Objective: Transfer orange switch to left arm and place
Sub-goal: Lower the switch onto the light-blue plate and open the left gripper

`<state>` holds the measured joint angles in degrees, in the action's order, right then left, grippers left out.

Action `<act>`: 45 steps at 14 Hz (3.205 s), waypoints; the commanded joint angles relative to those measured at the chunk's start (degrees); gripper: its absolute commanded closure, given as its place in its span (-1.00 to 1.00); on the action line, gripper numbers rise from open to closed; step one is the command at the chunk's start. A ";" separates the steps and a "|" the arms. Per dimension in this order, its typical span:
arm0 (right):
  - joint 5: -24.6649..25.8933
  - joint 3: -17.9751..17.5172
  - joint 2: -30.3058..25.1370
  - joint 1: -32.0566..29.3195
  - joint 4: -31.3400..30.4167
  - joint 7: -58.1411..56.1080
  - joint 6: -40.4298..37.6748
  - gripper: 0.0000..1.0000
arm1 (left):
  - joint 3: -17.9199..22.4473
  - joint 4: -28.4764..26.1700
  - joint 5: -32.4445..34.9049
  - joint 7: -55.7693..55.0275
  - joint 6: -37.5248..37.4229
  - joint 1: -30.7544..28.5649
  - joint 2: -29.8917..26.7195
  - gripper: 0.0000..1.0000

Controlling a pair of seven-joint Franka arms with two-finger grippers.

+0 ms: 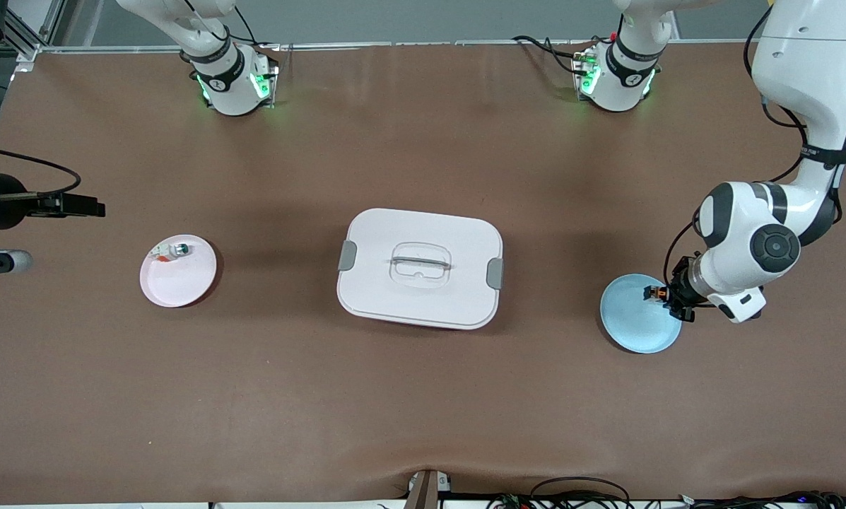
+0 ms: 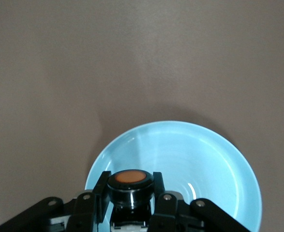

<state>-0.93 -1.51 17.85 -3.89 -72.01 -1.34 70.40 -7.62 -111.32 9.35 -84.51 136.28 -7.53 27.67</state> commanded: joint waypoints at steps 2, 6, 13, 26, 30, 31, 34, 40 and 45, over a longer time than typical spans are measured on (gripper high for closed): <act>-0.48 3.17 -2.29 2.39 -1.55 0.82 1.41 -1.00 | -0.29 0.23 1.37 -3.46 3.63 -0.38 2.29 1.00; -0.39 5.64 -3.61 5.91 -1.99 0.90 1.49 -1.00 | -0.38 0.14 1.37 -4.70 6.09 0.06 3.96 1.00; -0.57 6.51 -12.75 6.08 -12.80 0.99 8.26 -1.00 | -0.29 0.14 1.37 -6.55 7.95 0.94 5.64 1.00; -0.57 6.69 -17.14 6.88 -15.96 4.68 8.78 -1.00 | -0.55 0.58 1.37 -5.85 7.16 0.76 4.15 -1.00; -0.57 6.61 -21.18 7.14 -20.89 4.77 12.65 -1.00 | -1.08 1.28 1.37 -5.14 5.75 1.03 1.78 -1.00; -0.57 6.60 -21.28 7.14 -20.89 4.77 12.66 -1.00 | -1.34 1.37 1.37 -3.66 5.66 1.38 1.34 -1.00; -0.57 6.69 -21.89 6.79 -21.15 4.86 13.18 -1.00 | -1.34 1.37 1.46 10.96 5.57 1.82 0.37 -1.00; -0.66 6.52 -22.33 6.88 -21.33 7.50 13.71 -1.00 | -1.34 1.20 1.46 49.39 5.57 1.99 -0.34 -1.00; -0.57 6.52 -25.32 6.79 -25.11 7.50 16.61 -1.00 | -1.43 1.37 1.46 71.29 5.75 1.82 -0.60 -1.00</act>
<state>-1.06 4.74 -4.43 2.50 -93.81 5.12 85.53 -8.88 -109.52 9.98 -19.65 142.73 -5.58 28.54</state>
